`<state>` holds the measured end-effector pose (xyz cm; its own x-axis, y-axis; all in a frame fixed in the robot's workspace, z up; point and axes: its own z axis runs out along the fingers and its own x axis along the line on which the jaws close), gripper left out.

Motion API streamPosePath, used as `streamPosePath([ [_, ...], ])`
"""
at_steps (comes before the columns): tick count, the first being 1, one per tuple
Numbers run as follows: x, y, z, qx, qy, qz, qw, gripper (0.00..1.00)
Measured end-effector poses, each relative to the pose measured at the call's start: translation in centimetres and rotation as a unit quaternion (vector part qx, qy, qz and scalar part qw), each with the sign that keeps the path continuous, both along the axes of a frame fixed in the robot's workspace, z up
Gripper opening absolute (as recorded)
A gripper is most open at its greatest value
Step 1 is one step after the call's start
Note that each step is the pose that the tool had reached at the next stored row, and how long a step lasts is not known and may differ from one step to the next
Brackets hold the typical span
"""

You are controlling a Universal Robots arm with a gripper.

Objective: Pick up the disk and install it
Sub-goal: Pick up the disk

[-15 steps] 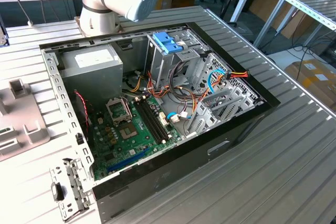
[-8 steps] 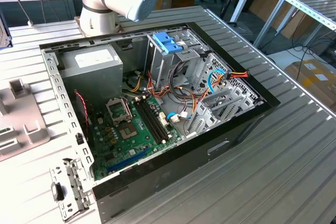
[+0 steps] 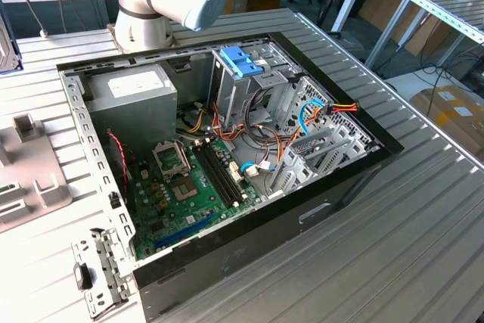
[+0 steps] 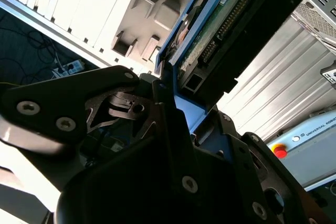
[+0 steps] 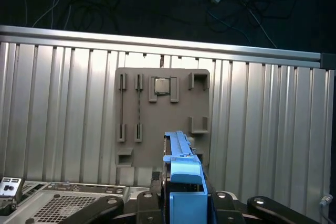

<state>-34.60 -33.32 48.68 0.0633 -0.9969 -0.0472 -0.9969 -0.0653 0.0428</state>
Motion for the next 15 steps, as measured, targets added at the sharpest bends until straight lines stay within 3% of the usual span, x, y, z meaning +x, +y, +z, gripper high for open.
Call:
streamPosePath([
  [15, 0.63, -0.73, -0.09, 0.0, 0.0, 0.0, 1.0, 0.37],
])
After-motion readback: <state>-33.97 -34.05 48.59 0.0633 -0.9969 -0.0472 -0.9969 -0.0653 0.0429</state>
